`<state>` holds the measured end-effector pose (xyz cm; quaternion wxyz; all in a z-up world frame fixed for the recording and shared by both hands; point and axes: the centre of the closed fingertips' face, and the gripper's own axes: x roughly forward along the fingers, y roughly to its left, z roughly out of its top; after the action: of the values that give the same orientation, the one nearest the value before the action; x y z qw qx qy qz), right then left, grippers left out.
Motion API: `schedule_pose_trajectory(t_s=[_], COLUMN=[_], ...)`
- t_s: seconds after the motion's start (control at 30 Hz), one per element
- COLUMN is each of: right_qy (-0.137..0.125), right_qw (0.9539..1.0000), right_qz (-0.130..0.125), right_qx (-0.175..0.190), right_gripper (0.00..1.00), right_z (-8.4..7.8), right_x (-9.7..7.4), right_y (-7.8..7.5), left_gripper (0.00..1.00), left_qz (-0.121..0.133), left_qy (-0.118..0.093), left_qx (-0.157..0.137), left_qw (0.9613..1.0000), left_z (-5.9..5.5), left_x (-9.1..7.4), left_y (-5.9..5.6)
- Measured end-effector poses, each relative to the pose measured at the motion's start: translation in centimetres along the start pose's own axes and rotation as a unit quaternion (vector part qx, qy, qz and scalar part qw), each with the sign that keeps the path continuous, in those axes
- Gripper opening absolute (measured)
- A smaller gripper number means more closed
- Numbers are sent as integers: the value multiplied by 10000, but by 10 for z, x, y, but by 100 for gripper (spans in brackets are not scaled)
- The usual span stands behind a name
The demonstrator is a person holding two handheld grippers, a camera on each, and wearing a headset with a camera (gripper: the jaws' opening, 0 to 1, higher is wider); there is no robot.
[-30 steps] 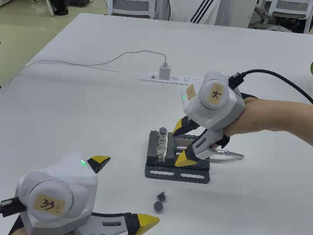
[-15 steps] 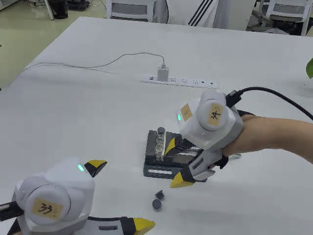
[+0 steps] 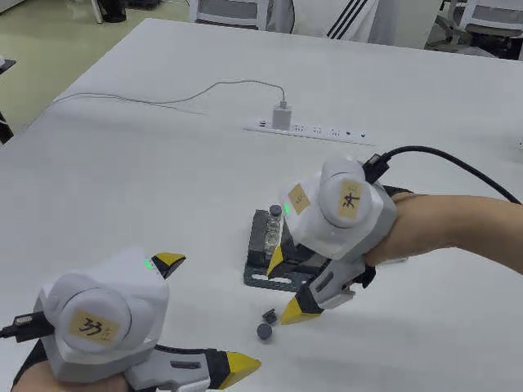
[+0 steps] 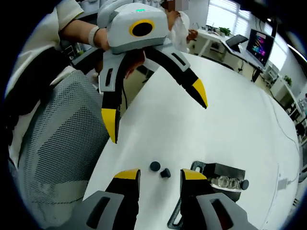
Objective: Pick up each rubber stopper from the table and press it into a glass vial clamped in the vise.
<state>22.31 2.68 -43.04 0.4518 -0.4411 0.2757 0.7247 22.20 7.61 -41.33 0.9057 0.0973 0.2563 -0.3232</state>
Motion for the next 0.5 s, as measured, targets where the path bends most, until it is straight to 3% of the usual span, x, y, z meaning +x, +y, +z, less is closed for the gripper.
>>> schedule_pose_trajectory(t_s=[0.23,0.5], right_qy=[210,366], right_qw=[9991,9982], right_qz=[218,272], right_qx=[-300,-385], right_gripper=[25,19], right_z=[-5,-7], right_x=[15,30], right_y=[9,8], left_gripper=[93,93], left_qz=[55,101], left_qy=[-77,-102], left_qx=[-85,-160], left_qw=[9999,9998], left_z=[1,0], left_x=[-1,-2], left_y=[2,3])
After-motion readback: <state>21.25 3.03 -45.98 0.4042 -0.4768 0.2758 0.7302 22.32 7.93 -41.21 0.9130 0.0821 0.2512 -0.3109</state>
